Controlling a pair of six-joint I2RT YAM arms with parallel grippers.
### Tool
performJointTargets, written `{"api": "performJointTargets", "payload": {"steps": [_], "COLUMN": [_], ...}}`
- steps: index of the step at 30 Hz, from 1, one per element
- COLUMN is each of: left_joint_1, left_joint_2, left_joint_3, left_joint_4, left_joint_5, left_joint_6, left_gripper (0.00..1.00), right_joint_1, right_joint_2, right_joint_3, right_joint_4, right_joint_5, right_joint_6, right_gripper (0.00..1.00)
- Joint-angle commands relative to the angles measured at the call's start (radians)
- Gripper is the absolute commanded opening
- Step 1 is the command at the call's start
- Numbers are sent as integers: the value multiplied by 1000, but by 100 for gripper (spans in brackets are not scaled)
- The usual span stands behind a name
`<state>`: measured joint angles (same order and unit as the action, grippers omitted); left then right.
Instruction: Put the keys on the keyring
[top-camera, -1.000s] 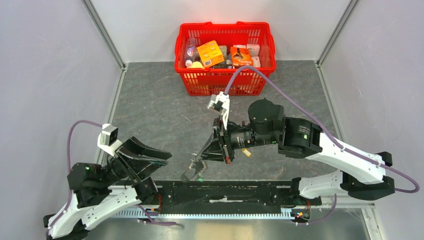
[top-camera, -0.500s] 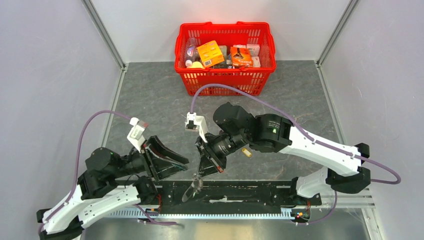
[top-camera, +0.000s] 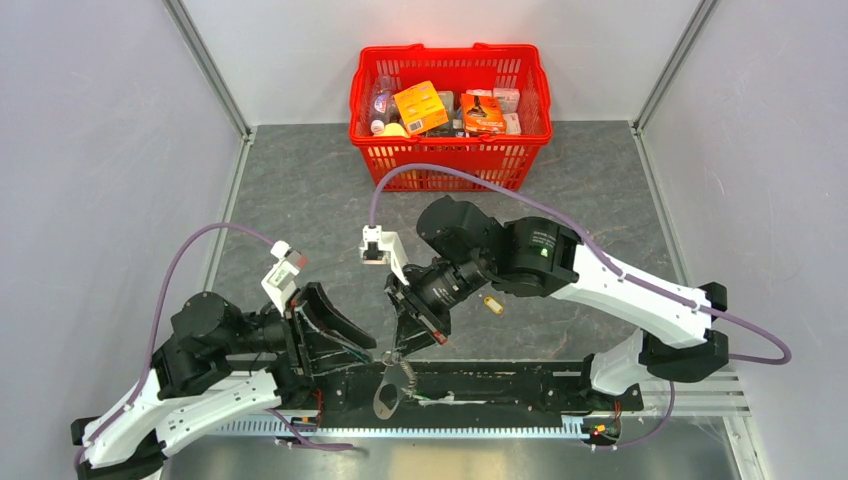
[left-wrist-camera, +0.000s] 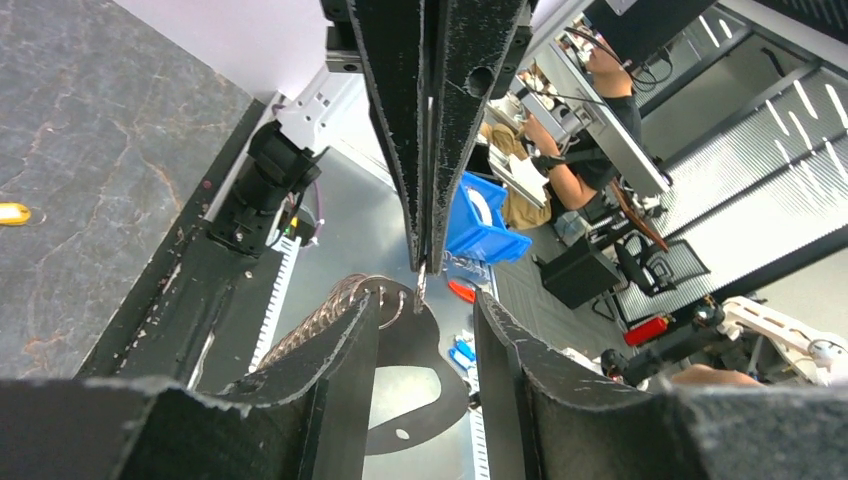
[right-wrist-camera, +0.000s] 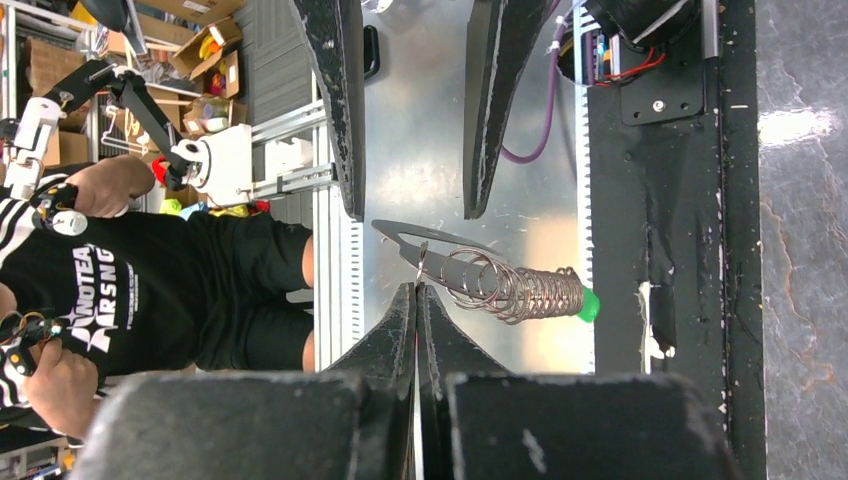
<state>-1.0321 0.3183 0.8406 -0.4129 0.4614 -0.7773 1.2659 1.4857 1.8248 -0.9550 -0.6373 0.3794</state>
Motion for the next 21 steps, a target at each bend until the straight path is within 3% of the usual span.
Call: {"api": "performJointTargets", "payload": {"steps": [1, 11, 21], "left_joint_1": [-3, -3, -2], "left_joint_2": [15, 38, 61], "left_joint_3": [4, -32, -40], "left_joint_4": [50, 112, 139], "left_joint_5": [87, 136, 161], "left_joint_6": [20, 0, -4], "left_gripper": [46, 43, 22], "right_joint_1": [-2, -5, -5], "right_joint_2": [35, 91, 108], "right_joint_3": [87, 158, 171], "right_joint_4": [-17, -54, -80], "right_joint_5": [-70, -96, -103], "right_joint_6": [-33, -44, -66], "right_gripper": [0, 0, 0]}}
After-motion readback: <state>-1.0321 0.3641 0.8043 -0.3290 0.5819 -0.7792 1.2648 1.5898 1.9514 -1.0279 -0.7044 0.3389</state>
